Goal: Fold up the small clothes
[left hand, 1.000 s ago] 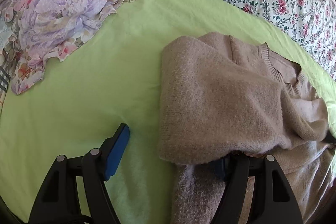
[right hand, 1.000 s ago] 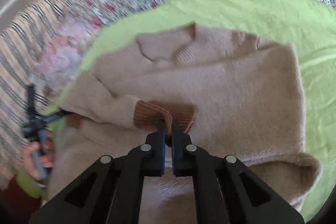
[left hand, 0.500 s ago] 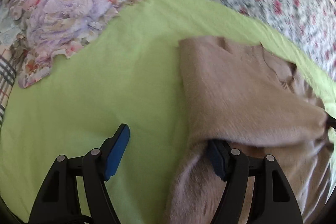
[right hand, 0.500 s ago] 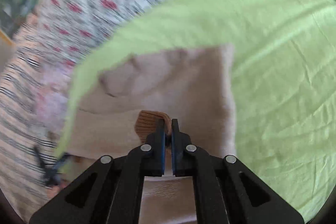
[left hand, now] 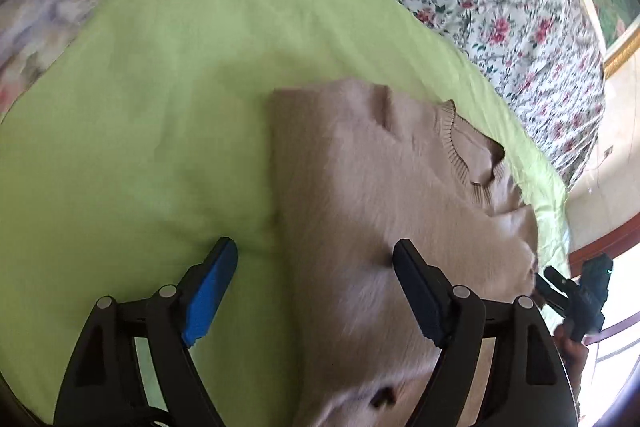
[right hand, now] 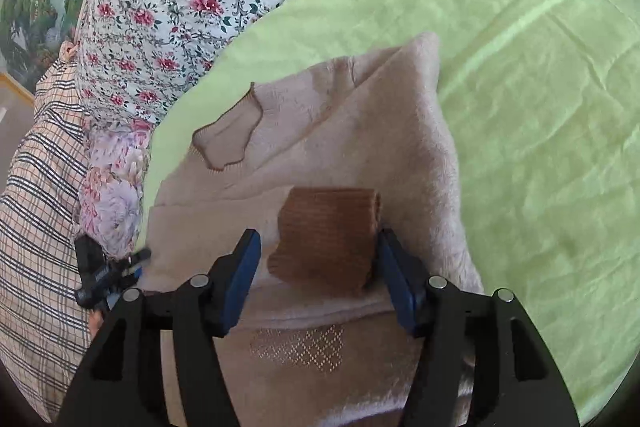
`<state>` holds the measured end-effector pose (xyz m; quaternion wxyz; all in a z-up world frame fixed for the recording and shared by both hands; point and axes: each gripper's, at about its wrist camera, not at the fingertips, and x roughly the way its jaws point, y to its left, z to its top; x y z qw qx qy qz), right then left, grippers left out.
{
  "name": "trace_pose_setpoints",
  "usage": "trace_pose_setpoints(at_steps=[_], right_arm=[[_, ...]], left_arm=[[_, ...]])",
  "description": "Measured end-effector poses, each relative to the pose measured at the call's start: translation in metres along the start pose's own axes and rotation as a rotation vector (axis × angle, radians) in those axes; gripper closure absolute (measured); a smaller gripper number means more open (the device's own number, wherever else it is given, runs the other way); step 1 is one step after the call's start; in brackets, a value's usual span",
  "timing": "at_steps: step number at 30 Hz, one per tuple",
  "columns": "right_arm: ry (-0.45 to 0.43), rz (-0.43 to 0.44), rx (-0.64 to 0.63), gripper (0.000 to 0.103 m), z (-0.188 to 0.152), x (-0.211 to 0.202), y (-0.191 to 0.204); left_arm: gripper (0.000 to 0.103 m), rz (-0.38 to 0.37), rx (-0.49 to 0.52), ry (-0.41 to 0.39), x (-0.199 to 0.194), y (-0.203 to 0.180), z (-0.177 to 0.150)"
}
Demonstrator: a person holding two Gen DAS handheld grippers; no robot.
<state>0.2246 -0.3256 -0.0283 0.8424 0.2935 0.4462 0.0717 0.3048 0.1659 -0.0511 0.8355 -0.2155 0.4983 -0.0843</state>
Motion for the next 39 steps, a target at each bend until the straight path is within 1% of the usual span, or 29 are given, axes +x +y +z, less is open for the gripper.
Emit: trace_pose_setpoints(at_steps=[1,2,3,4,5,7,8,10,11,16,18,19,20,22,24,25,26,27,28,29,30,31,32,33,34,36,37,38,39], right_arm=[[0.008,-0.012,-0.023,0.042,-0.002,0.003,0.003],[0.02,-0.041,-0.063,0.047,-0.005,0.006,0.008],[0.03,-0.074,-0.093,0.083,-0.006,0.009,0.012],[0.045,-0.066,-0.097,0.097,-0.006,0.008,0.014],[0.027,-0.014,-0.08,0.097,-0.004,-0.002,0.015],[-0.05,0.062,-0.079,0.098,0.003,-0.032,0.021],[-0.082,0.074,-0.083,0.098,0.007,-0.046,0.023],[-0.081,0.051,-0.088,0.098,0.015,-0.052,0.021],[-0.059,0.024,-0.092,0.098,0.019,-0.047,0.018],[0.085,-0.126,-0.055,0.098,0.017,-0.001,-0.005],[0.094,-0.161,-0.045,0.098,0.012,0.005,-0.009],[0.094,-0.182,-0.067,0.098,0.01,0.005,-0.005],[0.089,-0.216,-0.101,0.098,0.009,0.003,-0.001],[0.062,-0.306,-0.143,0.098,0.008,-0.002,0.011],[-0.008,-0.475,-0.174,0.098,0.009,-0.013,0.015],[-0.066,-0.574,-0.181,0.097,0.01,-0.021,0.021],[-0.124,-0.58,-0.169,0.095,0.01,-0.029,0.03],[-0.146,-0.508,-0.166,0.094,0.01,-0.031,0.037],[-0.14,-0.389,-0.181,0.094,0.008,-0.027,0.047],[-0.097,-0.255,-0.195,0.091,0.006,-0.016,0.055],[-0.037,-0.172,-0.207,0.08,0.004,0.0,0.061],[0.015,-0.142,-0.229,0.071,0.001,0.019,0.067],[0.055,-0.139,-0.234,0.07,0.0,0.035,0.066],[0.096,-0.182,-0.209,0.07,-0.001,0.049,0.059],[0.116,-0.236,-0.168,0.073,-0.001,0.056,0.047],[0.087,-0.211,-0.091,0.077,-0.002,0.048,0.023],[0.077,-0.217,-0.059,0.085,-0.003,0.04,0.015],[0.062,-0.221,-0.05,0.085,-0.006,0.03,0.012],[0.036,-0.206,-0.049,0.082,-0.01,0.016,0.011]], left_arm=[[0.027,0.029,0.021,-0.002,0.005,-0.005,0.002],[0.051,0.077,0.078,-0.016,0.01,-0.016,0.001],[0.087,0.099,0.116,-0.022,0.012,-0.023,-0.002],[0.092,0.13,0.143,-0.036,0.011,-0.032,-0.005],[0.095,0.148,0.152,-0.063,0.005,-0.037,-0.008],[0.096,0.155,0.175,-0.163,-0.019,-0.047,-0.015],[0.096,0.151,0.173,-0.196,-0.028,-0.049,-0.018],[0.096,0.163,0.168,-0.223,-0.034,-0.049,-0.02],[0.096,0.197,0.178,-0.222,-0.03,-0.05,-0.02],[0.095,0.255,0.188,-0.165,-0.004,-0.047,-0.022],[0.092,0.274,0.198,-0.142,0.002,-0.046,-0.024],[0.089,0.278,0.199,-0.133,0.004,-0.046,-0.023],[0.086,0.276,0.2,-0.128,0.003,-0.046,-0.022],[0.084,0.258,0.198,-0.126,-0.002,-0.044,-0.022],[0.069,0.266,0.197,-0.123,-0.008,-0.04,-0.023],[0.068,0.275,0.197,-0.126,-0.008,-0.04,-0.023],[0.068,0.277,0.196,-0.125,-0.007,-0.039,-0.023],[0.068,0.274,0.193,-0.122,-0.007,-0.038,-0.024],[0.068,0.271,0.186,-0.119,-0.007,-0.038,-0.024],[0.068,0.267,0.182,-0.117,-0.006,-0.039,-0.024],[0.068,0.267,0.18,-0.113,-0.005,-0.041,-0.025],[0.068,0.271,0.182,-0.11,-0.004,-0.043,-0.026],[0.068,0.282,0.188,-0.11,-0.003,-0.046,-0.027],[0.066,0.3,0.198,-0.108,-0.003,-0.047,-0.029],[0.064,0.318,0.207,-0.106,-0.003,-0.047,-0.03],[0.055,0.353,0.215,-0.102,-0.007,-0.042,-0.035],[0.054,0.359,0.214,-0.101,-0.01,-0.038,-0.038],[0.054,0.364,0.21,-0.099,-0.016,-0.033,-0.042],[0.054,0.363,0.201,-0.099,-0.021,-0.03,-0.045]])
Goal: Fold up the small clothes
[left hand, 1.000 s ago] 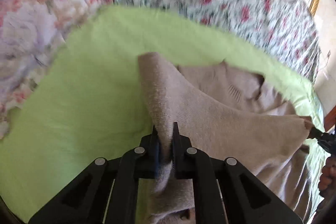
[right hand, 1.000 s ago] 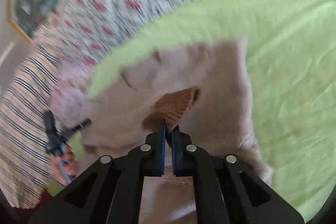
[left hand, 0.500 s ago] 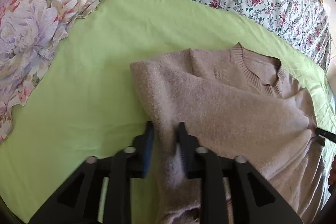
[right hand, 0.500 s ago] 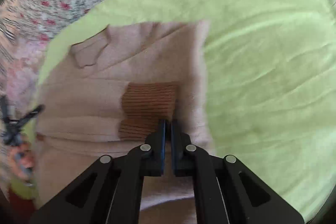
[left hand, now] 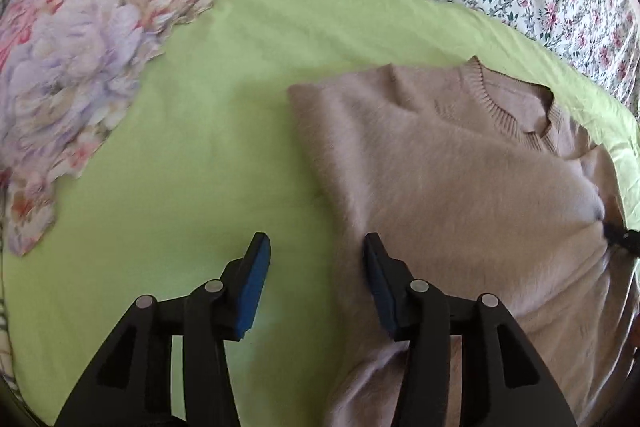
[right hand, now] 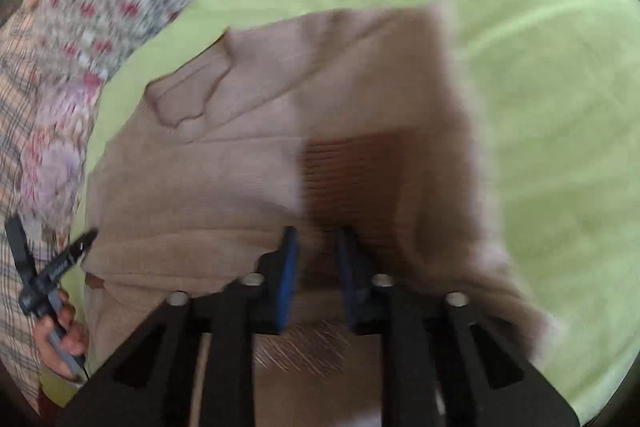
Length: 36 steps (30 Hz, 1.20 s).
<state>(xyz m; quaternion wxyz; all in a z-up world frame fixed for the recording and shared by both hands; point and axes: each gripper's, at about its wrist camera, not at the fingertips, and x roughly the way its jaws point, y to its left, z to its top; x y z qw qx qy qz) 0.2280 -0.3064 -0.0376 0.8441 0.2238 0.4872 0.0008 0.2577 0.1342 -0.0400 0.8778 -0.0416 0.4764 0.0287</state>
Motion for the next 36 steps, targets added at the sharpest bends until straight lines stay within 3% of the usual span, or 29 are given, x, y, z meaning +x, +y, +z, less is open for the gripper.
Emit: trace_pose_setpoints(at_steps=[2,4,6,10,11,16,19,27,34,35,36], right_arm=[[-0.034,0.009,-0.016,0.08,-0.009,-0.027,-0.005],[-0.051,0.044,-0.032,0.068,-0.02,-0.046,-0.005],[-0.057,0.089,-0.037,0.062,-0.032,-0.059,-0.008],[-0.069,0.154,-0.033,0.058,-0.062,-0.087,-0.015],[-0.072,0.165,-0.029,0.058,-0.069,-0.092,-0.017],[-0.084,0.17,-0.044,0.054,-0.108,-0.125,-0.035],[-0.077,0.174,-0.053,0.048,-0.134,-0.145,-0.048],[-0.024,0.24,-0.039,0.046,-0.197,-0.18,-0.079],[0.089,0.348,-0.096,0.046,-0.244,-0.169,-0.076],[0.084,0.367,-0.095,0.046,-0.246,-0.166,-0.074],[0.078,0.381,-0.088,0.046,-0.248,-0.164,-0.072]], left_arm=[[0.054,-0.027,-0.027,-0.006,-0.015,0.008,-0.011],[0.056,-0.041,-0.043,-0.013,-0.033,0.012,-0.022],[0.056,-0.074,-0.059,-0.019,-0.054,0.013,-0.041],[0.054,-0.147,-0.066,-0.016,-0.097,0.009,-0.088],[0.05,-0.159,-0.067,-0.013,-0.104,0.007,-0.098],[0.043,-0.2,-0.076,0.025,-0.134,0.0,-0.159],[0.041,-0.254,-0.095,0.075,-0.143,0.001,-0.193],[0.038,-0.372,-0.119,0.15,-0.157,0.003,-0.259],[0.037,-0.497,-0.113,0.187,-0.156,-0.014,-0.284],[0.038,-0.495,-0.093,0.181,-0.157,-0.021,-0.284],[0.05,-0.502,-0.08,0.173,-0.158,-0.024,-0.284]])
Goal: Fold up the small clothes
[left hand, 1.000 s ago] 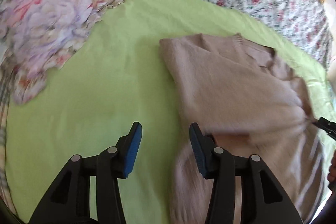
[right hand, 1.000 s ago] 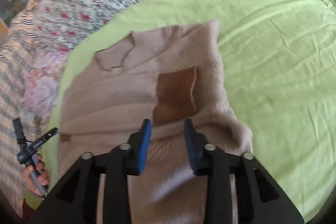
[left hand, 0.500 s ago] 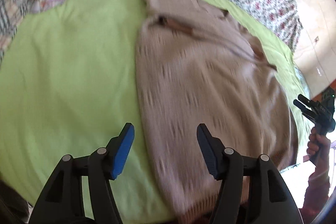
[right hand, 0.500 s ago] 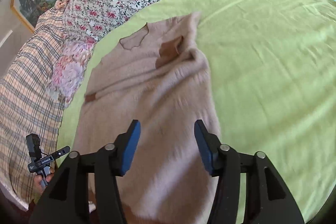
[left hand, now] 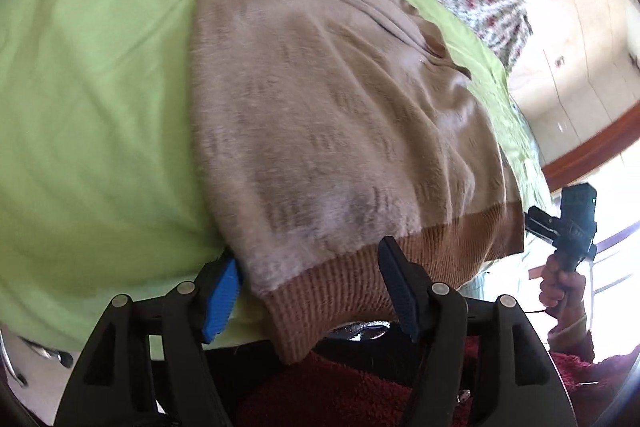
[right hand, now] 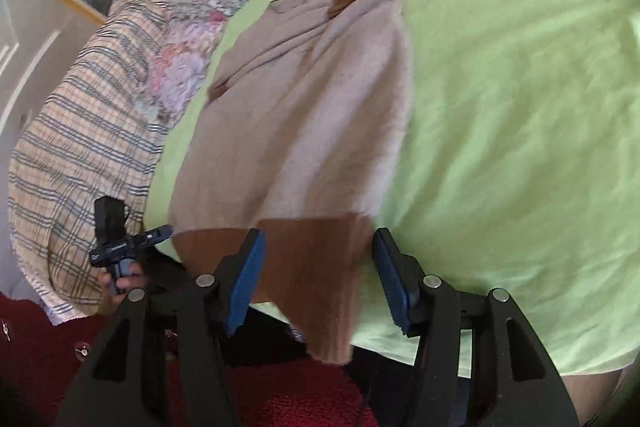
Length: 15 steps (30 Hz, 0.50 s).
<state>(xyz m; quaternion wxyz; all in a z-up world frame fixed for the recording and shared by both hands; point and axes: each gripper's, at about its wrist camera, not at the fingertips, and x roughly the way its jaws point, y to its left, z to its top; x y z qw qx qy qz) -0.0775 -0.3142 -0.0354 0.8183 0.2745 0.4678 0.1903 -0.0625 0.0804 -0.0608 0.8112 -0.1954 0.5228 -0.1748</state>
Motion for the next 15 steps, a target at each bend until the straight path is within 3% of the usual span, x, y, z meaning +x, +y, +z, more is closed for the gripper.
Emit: trace_pose_setpoints(at_steps=[1,2,3,4,10,15], right_arm=[[-0.008,0.012,0.006,0.048,0.0,0.003,0.0],[-0.011,0.019,0.009,0.055,0.001,0.006,0.001],[-0.005,0.016,0.015,0.084,0.001,0.009,0.001],[0.006,0.01,0.029,0.095,0.0,0.012,-0.002],[-0.032,0.023,0.053,0.096,-0.017,-0.03,-0.014],[0.008,0.034,0.03,0.096,-0.026,-0.022,-0.015]], left_arm=[[0.065,-0.009,0.017,-0.001,0.001,-0.004,0.0],[0.094,-0.002,0.04,0.014,0.005,-0.008,0.0],[0.097,0.021,0.058,0.015,0.007,-0.01,0.0],[0.097,0.039,0.078,0.01,0.006,-0.012,0.0],[0.098,0.024,0.114,-0.085,-0.043,-0.01,-0.01],[0.098,-0.009,0.069,-0.076,-0.032,0.01,-0.009]])
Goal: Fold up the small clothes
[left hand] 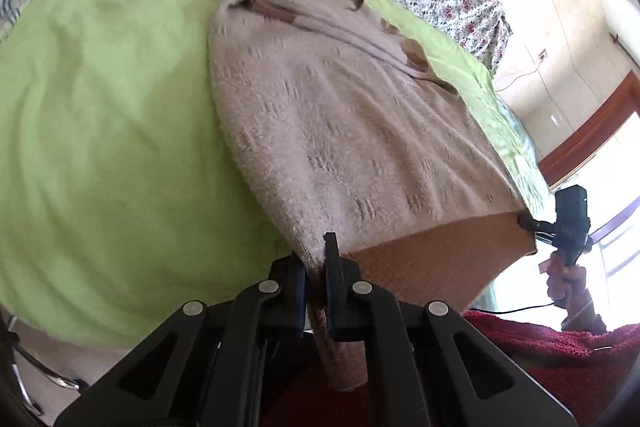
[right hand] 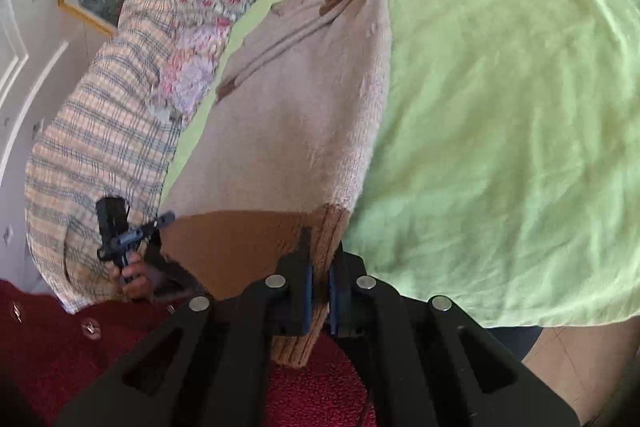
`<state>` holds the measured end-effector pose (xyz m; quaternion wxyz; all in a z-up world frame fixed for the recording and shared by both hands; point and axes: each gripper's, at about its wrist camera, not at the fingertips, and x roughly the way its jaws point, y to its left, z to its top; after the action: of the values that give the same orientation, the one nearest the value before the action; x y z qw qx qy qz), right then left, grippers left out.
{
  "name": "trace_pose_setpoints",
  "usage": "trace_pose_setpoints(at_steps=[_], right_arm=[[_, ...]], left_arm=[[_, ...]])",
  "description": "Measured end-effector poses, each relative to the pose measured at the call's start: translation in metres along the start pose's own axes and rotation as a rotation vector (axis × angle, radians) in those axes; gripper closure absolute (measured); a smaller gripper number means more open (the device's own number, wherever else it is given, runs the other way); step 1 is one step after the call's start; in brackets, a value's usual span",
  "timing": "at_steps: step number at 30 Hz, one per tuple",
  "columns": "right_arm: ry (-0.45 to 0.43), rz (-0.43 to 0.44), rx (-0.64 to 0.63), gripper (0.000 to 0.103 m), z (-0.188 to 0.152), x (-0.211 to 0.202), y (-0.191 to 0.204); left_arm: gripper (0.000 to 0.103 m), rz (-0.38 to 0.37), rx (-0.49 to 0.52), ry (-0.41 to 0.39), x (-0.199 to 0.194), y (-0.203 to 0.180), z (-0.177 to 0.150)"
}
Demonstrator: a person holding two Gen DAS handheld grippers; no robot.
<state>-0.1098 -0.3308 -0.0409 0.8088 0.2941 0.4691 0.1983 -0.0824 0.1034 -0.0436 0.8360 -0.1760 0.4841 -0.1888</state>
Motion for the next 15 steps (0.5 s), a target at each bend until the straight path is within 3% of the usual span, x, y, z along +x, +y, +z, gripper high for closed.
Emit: trace_pose_setpoints(at_steps=[3,6,8,10,11,12,15], right_arm=[[0.029,-0.001,-0.006,0.093,0.002,0.011,-0.002],[0.045,0.022,-0.008,0.085,0.0,0.013,-0.003],[0.041,0.05,-0.004,0.079,-0.002,0.015,-0.003],[0.038,0.058,0.005,0.079,-0.002,0.019,-0.003],[0.033,0.06,0.001,0.079,-0.002,0.021,0.0],[0.027,0.06,-0.002,0.095,-0.002,0.022,0.002],[0.018,0.036,-0.008,0.096,-0.006,0.014,0.002]], left_arm=[[0.094,-0.007,0.004,0.058,0.017,0.0,-0.004],[0.08,-0.037,-0.001,0.113,0.029,0.001,-0.011],[0.079,-0.052,-0.005,0.113,0.036,0.002,-0.013],[0.082,-0.076,-0.001,0.102,0.037,0.001,-0.013],[0.089,-0.081,0.016,0.084,0.036,-0.003,-0.012],[0.097,-0.077,0.034,0.07,0.034,-0.007,-0.012],[0.098,-0.05,0.073,0.011,0.016,-0.017,-0.018]])
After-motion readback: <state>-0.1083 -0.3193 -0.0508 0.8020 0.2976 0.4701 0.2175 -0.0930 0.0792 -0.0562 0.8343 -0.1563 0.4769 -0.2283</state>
